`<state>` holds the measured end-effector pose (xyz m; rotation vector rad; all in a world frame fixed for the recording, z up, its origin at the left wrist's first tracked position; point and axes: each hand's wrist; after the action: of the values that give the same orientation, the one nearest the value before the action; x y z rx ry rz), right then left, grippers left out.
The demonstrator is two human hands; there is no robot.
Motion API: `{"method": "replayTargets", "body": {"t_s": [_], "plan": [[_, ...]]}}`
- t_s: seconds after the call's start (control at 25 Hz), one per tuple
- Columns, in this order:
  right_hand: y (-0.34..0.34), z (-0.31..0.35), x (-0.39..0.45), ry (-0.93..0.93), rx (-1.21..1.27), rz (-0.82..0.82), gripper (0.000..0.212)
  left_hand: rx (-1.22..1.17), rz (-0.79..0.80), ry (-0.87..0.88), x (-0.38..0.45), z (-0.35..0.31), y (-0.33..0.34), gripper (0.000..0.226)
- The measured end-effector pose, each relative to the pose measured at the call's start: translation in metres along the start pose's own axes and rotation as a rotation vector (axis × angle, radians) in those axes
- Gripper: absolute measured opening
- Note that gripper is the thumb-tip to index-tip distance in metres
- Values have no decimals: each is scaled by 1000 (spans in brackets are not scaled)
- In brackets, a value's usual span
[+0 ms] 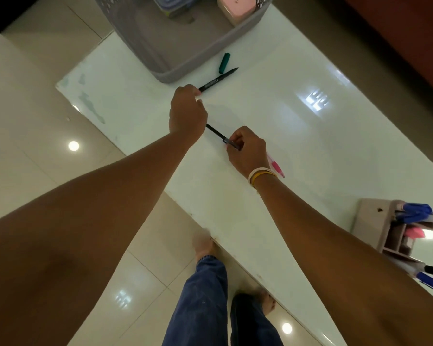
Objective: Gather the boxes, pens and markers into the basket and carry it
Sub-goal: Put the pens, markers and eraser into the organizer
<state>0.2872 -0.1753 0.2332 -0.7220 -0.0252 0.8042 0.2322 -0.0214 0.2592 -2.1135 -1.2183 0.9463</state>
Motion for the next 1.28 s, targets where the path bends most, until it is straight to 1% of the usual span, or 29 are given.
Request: {"method": "replayTargets", "body": {"t_s": [0.08, 0.2, 0.24, 0.32, 0.4, 0.48, 0.56, 0.64, 0.72, 0.76, 0.8, 0.84, 0.96, 1.04, 1.08, 1.28], "plan": [[0, 1, 4, -75, -75, 35, 8, 40, 45, 46, 13, -7, 4, 33], [-2, 2, 10, -269, -386, 95, 12, 166, 124, 97, 30, -9, 12, 38], [-2, 2, 12, -319, -456, 111, 14, 212, 113, 111, 34, -7, 14, 35], [-4, 3, 18, -364, -504, 135, 19, 247, 69, 126, 39, 1, 17, 26], [-9, 9, 32, -362, -458, 78, 23, 185, 64, 104, 41, 10, 17, 17], [-15, 19, 62, -358, -431, -51, 24, 106, 89, 87, 42, 18, 16, 14], [-20, 33, 105, -371, -493, -106, 29, 85, 120, 95, 43, 23, 14, 14], [-24, 45, 145, -417, -633, -32, 37, 70, 132, 97, 46, 24, 13, 14], [-24, 53, 172, -456, -736, 130, 43, 52, 136, 86, 47, 25, 13, 14], [-23, 54, 180, -458, -762, 198, 42, 46, 140, 81, 48, 25, 13, 13], [-22, 54, 184, -454, -776, 230, 39, 42, 144, 77, 48, 25, 13, 13], [-23, 53, 186, -440, -776, 227, 36, 40, 146, 74, 49, 25, 13, 13], [-31, 36, 178, -323, -708, 103, 25, 40, 149, 72, 48, 26, 14, 14], [-40, 18, 163, -242, -652, 27, 23, 46, 148, 81, 47, 27, 15, 13], [-45, 9, 154, -228, -637, 18, 23, 43, 150, 87, 47, 28, 15, 13], [-58, -11, 122, -340, -623, 84, 24, 18, 154, 146, 48, 33, 12, 12]]}}
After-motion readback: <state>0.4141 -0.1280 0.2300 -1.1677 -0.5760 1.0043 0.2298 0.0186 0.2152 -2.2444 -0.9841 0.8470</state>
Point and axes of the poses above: each hand's wrist, its own x-axis towards the middle knuckle, its own y-axis out of the palm, z = x × y, and after that the axes turned 8 degrees about -y, right-handed
